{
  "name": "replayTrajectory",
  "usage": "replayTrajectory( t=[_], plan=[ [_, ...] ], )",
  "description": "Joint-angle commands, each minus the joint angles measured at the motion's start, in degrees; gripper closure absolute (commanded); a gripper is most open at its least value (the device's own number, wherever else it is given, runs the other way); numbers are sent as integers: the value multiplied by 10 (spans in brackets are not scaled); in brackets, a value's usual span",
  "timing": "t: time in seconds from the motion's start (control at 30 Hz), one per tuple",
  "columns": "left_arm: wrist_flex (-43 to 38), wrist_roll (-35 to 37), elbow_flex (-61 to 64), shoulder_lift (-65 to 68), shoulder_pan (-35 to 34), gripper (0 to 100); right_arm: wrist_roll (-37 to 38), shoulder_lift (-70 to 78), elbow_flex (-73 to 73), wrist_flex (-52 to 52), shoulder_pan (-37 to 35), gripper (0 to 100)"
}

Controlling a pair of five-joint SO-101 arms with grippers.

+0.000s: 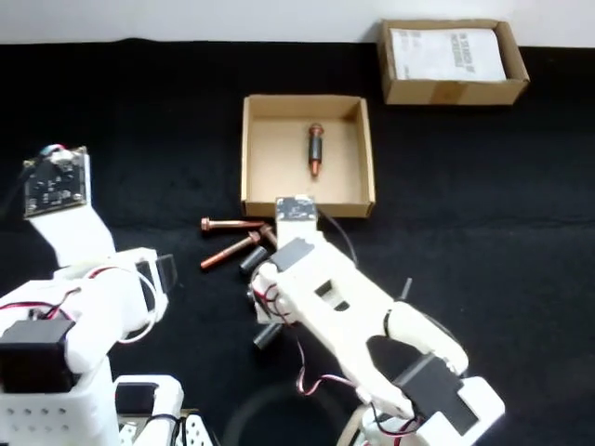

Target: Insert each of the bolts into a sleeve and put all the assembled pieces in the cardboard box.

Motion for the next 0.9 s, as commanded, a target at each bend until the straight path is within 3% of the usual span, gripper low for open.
replayTrajectory(
  t=[0.0, 0.47, 0.7, 0.87],
  plan=[
    [-17, 3, 41, 0, 15, 819, -16, 8, -3, -20, -26, 800],
    [-51, 0, 73, -1, 15, 819, -43, 9, -23, -19, -84, 800],
    [-57, -2, 82, 0, 15, 819, -44, -29, -116, 59, -86, 800],
    [-112, -2, 153, -1, 15, 819, -54, -71, -169, 91, -102, 800]
  ],
)
